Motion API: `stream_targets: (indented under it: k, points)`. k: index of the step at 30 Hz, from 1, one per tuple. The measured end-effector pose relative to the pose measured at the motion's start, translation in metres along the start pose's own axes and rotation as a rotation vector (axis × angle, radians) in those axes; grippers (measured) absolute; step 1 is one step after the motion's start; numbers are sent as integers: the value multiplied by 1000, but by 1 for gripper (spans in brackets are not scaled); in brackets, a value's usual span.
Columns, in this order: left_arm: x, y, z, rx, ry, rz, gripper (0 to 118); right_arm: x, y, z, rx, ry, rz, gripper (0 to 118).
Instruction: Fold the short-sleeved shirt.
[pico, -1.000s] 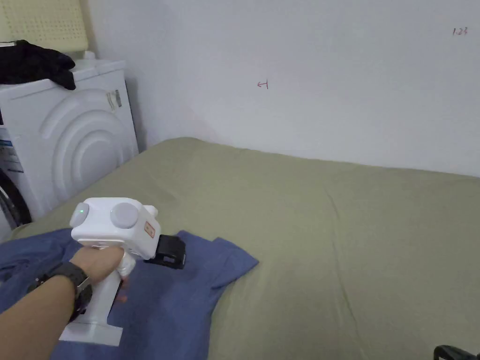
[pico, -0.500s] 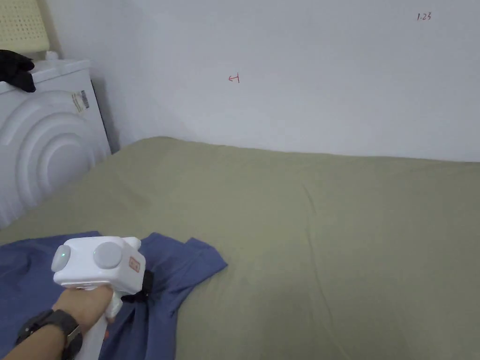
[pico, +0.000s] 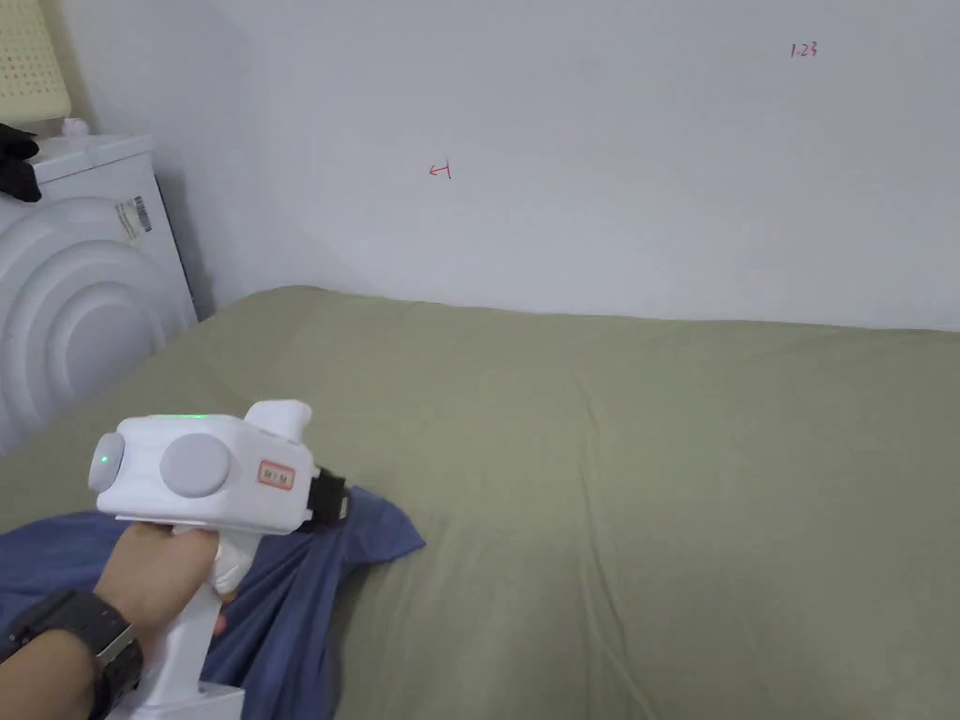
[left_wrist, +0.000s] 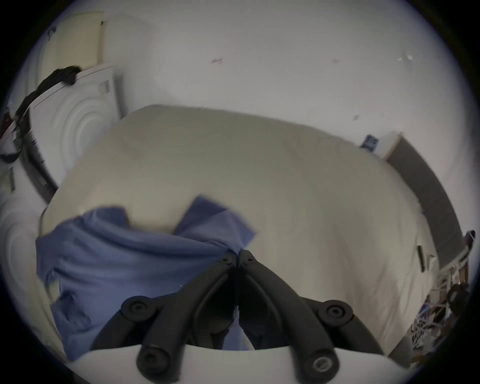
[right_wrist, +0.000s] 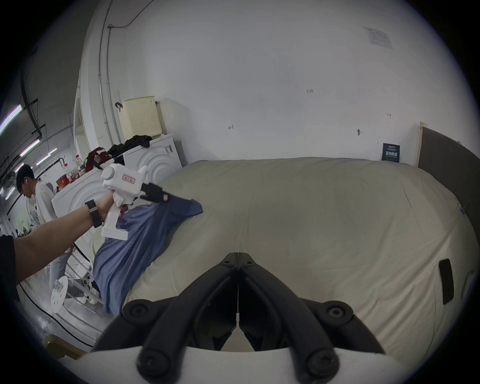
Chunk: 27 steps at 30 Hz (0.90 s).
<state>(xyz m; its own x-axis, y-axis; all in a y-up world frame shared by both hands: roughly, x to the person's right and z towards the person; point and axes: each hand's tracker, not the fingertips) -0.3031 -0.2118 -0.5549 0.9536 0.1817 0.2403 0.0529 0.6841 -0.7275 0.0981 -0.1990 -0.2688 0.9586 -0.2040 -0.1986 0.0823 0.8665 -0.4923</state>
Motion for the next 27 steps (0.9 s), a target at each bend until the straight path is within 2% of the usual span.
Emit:
stream_targets:
  k: [4, 7, 11, 15, 19, 21, 27]
  points:
    - [73, 33, -15, 27, -133, -78, 0, 6, -1, 17, 6, -20, -8, 2]
    - [147, 53, -37, 35, -223, -165, 0, 17, 2, 38, 33, -53, -34, 2]
    - [255, 70, -64, 32, -416, -272, 0, 34, 4, 66, 58, -114, -46, 2]
    - [366, 58, -74, -3, -598, -417, 0, 53, 4, 96, 92, -178, -66, 2]
    - [443, 26, -74, -63, -785, -522, 0, 66, 1, 118, 111, -229, -74, 2]
    - [469, 4, -81, -114, -813, -576, 0, 71, 0, 125, 112, -245, -81, 2]
    - [497, -62, -124, -264, -703, -635, 2, 76, -10, 130, 104, -259, -105, 2]
